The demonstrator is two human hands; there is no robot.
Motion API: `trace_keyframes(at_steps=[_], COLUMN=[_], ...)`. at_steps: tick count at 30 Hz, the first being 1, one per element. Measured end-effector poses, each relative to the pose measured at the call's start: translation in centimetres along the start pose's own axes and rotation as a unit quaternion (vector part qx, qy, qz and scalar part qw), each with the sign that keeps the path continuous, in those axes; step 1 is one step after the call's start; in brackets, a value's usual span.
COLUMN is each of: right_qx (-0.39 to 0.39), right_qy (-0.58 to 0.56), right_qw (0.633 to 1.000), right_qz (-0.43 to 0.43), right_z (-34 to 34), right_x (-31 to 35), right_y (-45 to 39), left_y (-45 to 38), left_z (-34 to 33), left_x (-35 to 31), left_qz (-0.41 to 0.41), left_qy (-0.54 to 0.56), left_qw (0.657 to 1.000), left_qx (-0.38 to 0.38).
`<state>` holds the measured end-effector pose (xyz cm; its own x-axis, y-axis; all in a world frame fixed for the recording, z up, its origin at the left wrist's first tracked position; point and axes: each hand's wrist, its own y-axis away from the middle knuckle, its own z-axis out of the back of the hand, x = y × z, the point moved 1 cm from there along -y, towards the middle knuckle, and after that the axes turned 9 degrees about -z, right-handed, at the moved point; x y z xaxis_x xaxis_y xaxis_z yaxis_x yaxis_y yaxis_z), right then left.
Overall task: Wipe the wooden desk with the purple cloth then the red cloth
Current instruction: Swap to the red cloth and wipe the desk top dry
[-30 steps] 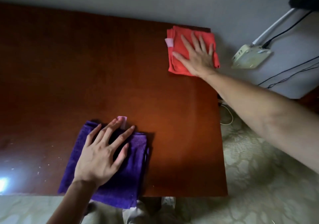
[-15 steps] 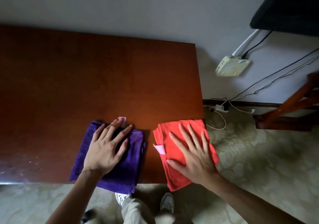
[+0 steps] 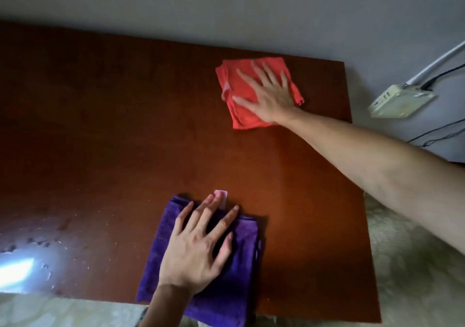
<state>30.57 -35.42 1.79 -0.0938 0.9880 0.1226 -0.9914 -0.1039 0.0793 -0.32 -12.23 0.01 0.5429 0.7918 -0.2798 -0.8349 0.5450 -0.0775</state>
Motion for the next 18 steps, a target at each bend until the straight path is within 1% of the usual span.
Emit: trace_keyframes(at_steps=[3, 6, 9, 11, 13, 15, 17, 18], right_qx=[0.011, 0.013, -0.002, -0.013, -0.022, -0.036, -0.045, -0.043], right_qy=[-0.011, -0.006, -0.009, -0.009, -0.009, 0.000, 0.021, 0.030], right_qw=[0.999, 0.999, 0.999, 1.000, 1.000, 0.999, 0.999, 0.999], right_qz=[-0.051, -0.051, -0.043, -0.027, -0.018, -0.023, -0.016, -0.010], right_z=[0.3, 0.2, -0.4, -1.0, -1.6, -2.6, -3.4, -3.8], right_x=[1.8, 2.4, 3.0, 3.6, 4.3, 5.0, 5.9, 6.2], right_y=[-4.1, -3.7, 0.9, 5.7, 10.9, 15.6, 19.3, 20.5], left_y=[-0.2, -0.1, -0.1, -0.4, -0.2, 0.6, 1.7, 2.5], left_z=[-0.1, -0.2, 0.0, 0.2, 1.0, 2.4, 4.3, 5.2], left_x=[0.1, 0.2, 0.3, 0.2, 0.0, 0.1, 1.4, 2.5], left_qz=[-0.002, -0.005, -0.008, -0.011, -0.012, 0.019, 0.096, 0.138], left_qy=[0.004, 0.004, 0.016, 0.025, 0.042, 0.074, 0.093, 0.094], left_qw=[1.000, 1.000, 1.000, 1.000, 0.999, 0.995, 0.984, 0.977], left_qx=[0.000, 0.001, -0.006, -0.006, -0.021, -0.066, -0.120, -0.131])
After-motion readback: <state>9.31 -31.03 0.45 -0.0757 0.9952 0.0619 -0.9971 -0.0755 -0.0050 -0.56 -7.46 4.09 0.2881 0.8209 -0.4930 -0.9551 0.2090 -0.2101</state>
